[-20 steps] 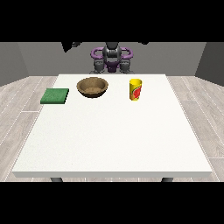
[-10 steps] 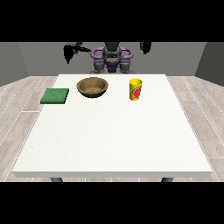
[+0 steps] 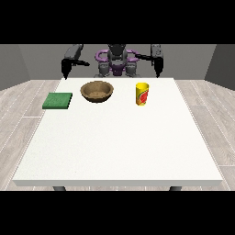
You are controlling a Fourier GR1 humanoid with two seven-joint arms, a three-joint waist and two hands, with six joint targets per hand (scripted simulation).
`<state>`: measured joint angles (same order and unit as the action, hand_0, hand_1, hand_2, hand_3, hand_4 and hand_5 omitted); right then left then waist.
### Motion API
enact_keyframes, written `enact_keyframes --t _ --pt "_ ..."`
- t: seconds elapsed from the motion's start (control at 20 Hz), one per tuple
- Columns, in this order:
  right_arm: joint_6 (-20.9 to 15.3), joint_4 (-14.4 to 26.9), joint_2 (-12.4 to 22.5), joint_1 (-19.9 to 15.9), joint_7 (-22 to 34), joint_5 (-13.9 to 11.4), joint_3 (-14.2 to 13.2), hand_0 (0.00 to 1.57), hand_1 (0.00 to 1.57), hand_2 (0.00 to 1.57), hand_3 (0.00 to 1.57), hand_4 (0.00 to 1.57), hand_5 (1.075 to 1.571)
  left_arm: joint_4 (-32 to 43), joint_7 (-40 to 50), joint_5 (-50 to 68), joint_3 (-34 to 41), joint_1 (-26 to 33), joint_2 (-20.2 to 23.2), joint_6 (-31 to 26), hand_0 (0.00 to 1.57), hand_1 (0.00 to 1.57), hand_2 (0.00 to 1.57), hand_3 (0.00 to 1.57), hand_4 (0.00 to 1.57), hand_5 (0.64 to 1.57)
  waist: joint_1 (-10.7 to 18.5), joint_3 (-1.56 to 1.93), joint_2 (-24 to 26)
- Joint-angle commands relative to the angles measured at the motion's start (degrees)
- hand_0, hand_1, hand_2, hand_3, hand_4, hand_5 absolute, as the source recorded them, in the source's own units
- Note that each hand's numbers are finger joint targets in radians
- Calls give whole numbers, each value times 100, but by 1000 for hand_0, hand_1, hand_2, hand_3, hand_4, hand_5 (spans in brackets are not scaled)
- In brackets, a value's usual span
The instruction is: Pick the cup and pour the ball into the bowl, then pick the bowl and place it on the pad
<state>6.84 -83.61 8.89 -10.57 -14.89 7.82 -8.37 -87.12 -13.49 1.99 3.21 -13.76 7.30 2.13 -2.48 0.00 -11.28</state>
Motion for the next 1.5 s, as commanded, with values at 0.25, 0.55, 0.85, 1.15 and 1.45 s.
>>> enact_keyframes --t 0.25,0.55,0.85,1.15,1.45 --pt "460 916 537 -675 -315 404 -614 0 0 0 0 0 1562 1631 -1155 -249 262 -600 -1 47 0 0 0 0 0 1236 -83 0 -181" --pt "801 1154 645 -420 -523 392 -563 0 0 0 0 0 1563 2626 -1952 -342 404 -759 -306 428 0 0 0 0 0 1249 -313 0 -187" --pt "841 1277 722 -715 -777 399 -629 0 0 0 0 0 1559 3730 -2790 -201 812 -1369 -167 443 0 0 0 0 0 1262 -479 -3 -602" --pt "1072 1726 877 -651 -1060 491 -805 0 0 0 0 0 1558 4265 -2907 71 915 -1420 -121 -6 659 659 914 286 0 1425 -374 -2 -439" --pt "1292 1759 1202 -1050 -800 618 -874 0 0 0 0 0 1556 4432 -2904 -1408 577 -1647 -42 2415 1312 1312 1571 1571 833 1511 -836 0 -755"
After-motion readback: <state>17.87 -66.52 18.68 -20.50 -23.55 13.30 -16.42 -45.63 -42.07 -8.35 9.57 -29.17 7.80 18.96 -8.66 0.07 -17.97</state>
